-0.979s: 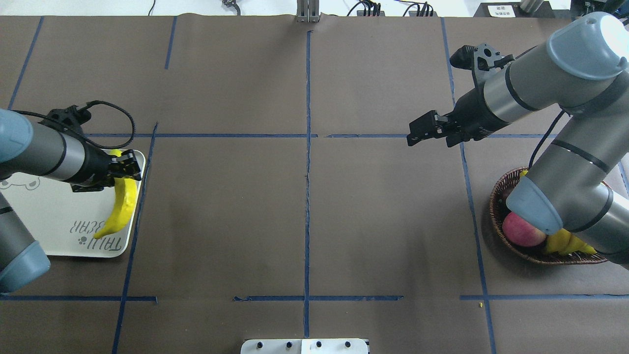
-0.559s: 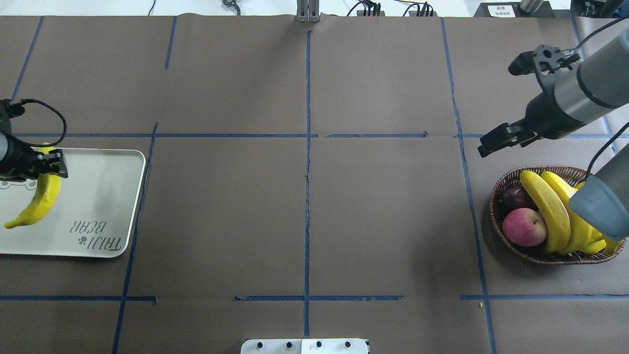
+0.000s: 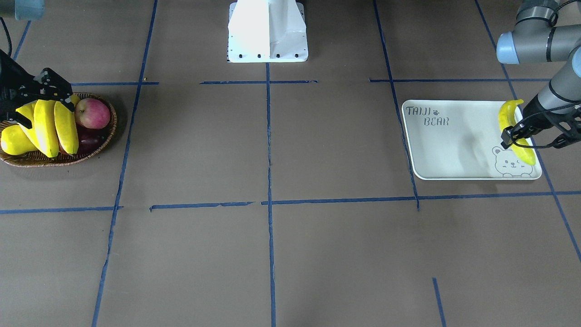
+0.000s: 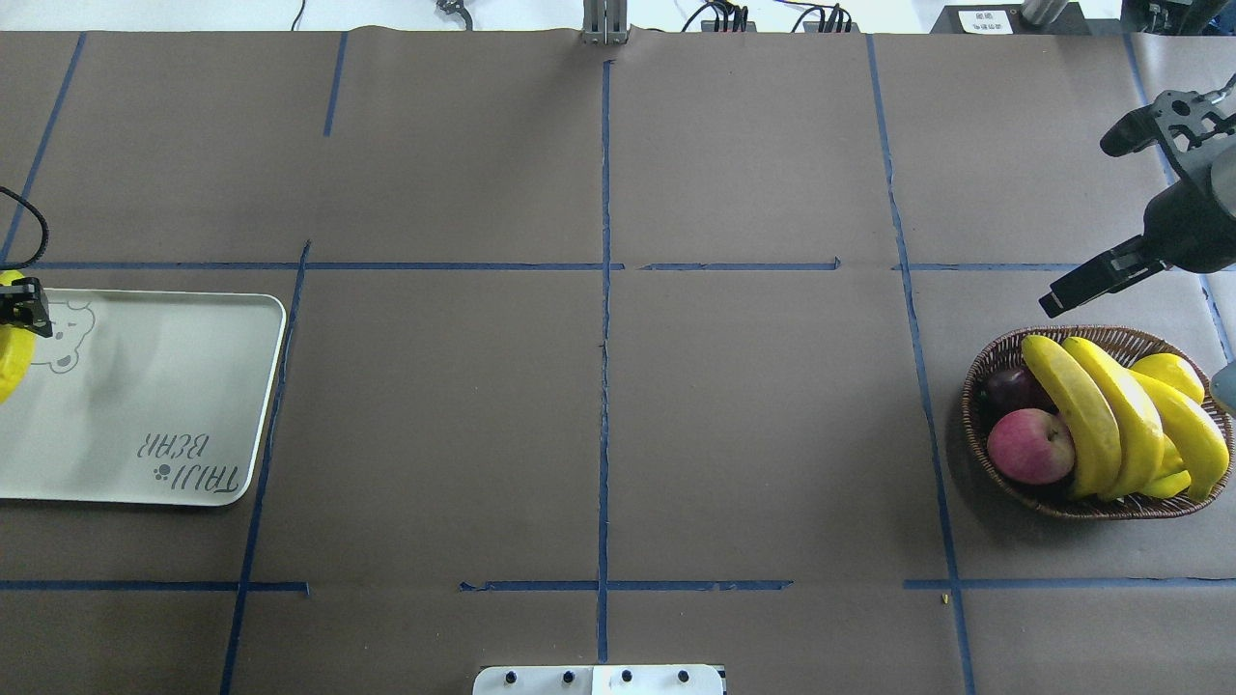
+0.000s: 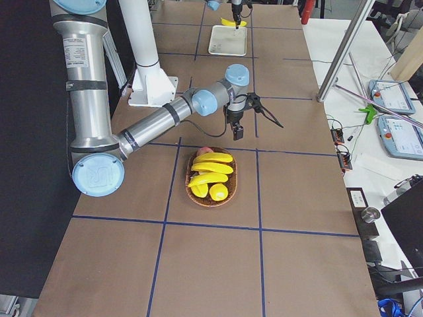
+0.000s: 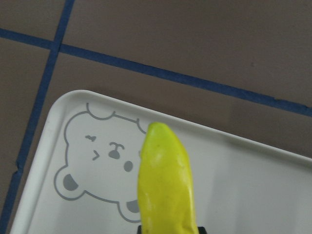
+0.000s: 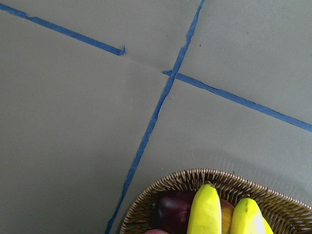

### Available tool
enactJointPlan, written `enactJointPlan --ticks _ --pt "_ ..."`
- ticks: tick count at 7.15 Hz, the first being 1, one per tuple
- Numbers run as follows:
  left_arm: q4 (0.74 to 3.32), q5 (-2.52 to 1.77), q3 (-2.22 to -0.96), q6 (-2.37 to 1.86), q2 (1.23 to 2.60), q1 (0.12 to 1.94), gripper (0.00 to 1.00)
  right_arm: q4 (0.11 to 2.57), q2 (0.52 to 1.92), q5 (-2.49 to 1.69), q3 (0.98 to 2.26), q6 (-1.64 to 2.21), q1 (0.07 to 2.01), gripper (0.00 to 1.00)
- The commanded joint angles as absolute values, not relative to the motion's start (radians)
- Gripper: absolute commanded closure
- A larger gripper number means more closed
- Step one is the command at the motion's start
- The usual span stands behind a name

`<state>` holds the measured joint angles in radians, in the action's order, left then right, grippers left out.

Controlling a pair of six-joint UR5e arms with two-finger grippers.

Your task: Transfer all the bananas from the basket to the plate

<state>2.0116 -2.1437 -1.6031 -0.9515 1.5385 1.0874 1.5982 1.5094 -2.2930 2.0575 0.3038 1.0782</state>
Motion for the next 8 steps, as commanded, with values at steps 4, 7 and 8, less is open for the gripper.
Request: enactJointPlan --ticks 4,7,8 --pt "2.240 -2.154 -1.399 -0.917 1.578 1.094 0.00 1.591 1.514 -2.293 2.057 0.301 1.080 0.00" --pt "2.229 -2.366 -1.445 -0.709 1.578 1.198 0.00 1.569 1.596 -2.280 2.086 0.307 1.081 0.00" --pt "2.229 -2.370 -1.486 -0.710 1.568 1.200 0.00 1.472 1.676 -2.269 2.089 0.308 1.081 0.01"
